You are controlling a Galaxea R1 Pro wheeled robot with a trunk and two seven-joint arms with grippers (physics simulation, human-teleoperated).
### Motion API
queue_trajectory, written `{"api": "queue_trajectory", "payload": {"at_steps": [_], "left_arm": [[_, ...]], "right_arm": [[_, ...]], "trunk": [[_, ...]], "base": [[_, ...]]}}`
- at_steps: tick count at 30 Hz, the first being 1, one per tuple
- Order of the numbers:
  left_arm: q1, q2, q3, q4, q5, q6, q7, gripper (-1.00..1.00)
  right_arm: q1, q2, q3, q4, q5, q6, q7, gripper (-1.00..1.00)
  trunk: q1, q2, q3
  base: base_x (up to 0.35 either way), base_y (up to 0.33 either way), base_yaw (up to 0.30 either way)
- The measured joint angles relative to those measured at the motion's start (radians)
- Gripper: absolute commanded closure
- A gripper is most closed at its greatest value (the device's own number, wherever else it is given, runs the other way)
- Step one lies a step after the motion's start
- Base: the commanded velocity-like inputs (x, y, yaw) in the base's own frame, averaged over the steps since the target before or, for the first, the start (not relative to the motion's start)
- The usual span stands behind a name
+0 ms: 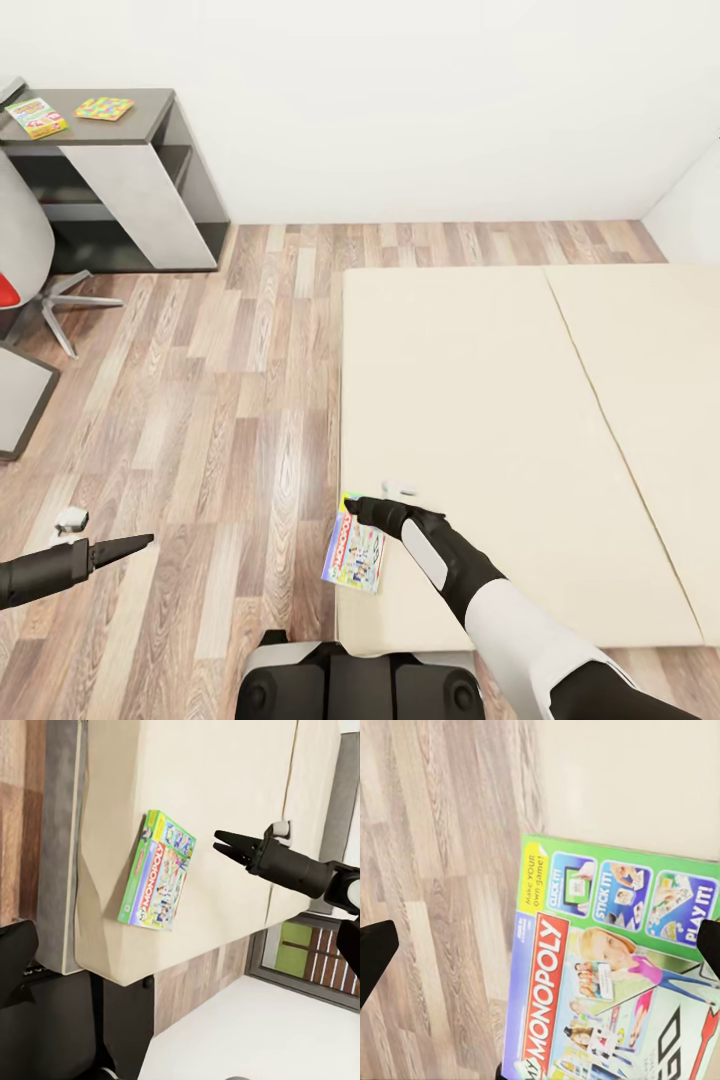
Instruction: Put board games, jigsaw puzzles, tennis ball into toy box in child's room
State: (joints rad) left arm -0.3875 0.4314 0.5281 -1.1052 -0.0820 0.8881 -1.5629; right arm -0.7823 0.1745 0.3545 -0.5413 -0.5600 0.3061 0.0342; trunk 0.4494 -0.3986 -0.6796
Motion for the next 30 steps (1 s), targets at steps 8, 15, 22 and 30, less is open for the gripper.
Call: {"api": "queue_trajectory", "payload": {"at_steps": [8, 15, 22, 30], "left_arm": [[0.0, 0.0, 0.001, 0.0, 0.0, 0.0, 0.0, -1.0], [0.0, 0.0, 0.002, 0.0, -0.001, 0.0, 0.0, -1.0], [0.0, 0.0, 0.003, 0.0, 0.0, 0.0, 0.0, -1.0], [0.0, 0.0, 0.003, 0.0, -0.001, 0.0, 0.0, -1.0]], "right_arm": [[0.0, 0.0, -0.001, -0.012, -0.001, 0.022, 0.0, -1.0], [0.0, -0.022, -0.003, -0.146, -0.009, 0.079, 0.001, -1.0], [0.092, -0.078, -0.008, -0.435, -0.019, 0.211, -0.001, -1.0], [0.236, -0.095, -0.011, -0.791, -0.021, 0.343, -0.004, -1.0]], "trunk": [[0.0, 0.0, 0.013], [0.0, 0.0, 0.025], [0.0, 0.0, 0.036], [0.0, 0.0, 0.049]], "base": [[0.0, 0.0, 0.0], [0.0, 0.0, 0.0], [0.0, 0.0, 0.0], [0.0, 0.0, 0.0]]}}
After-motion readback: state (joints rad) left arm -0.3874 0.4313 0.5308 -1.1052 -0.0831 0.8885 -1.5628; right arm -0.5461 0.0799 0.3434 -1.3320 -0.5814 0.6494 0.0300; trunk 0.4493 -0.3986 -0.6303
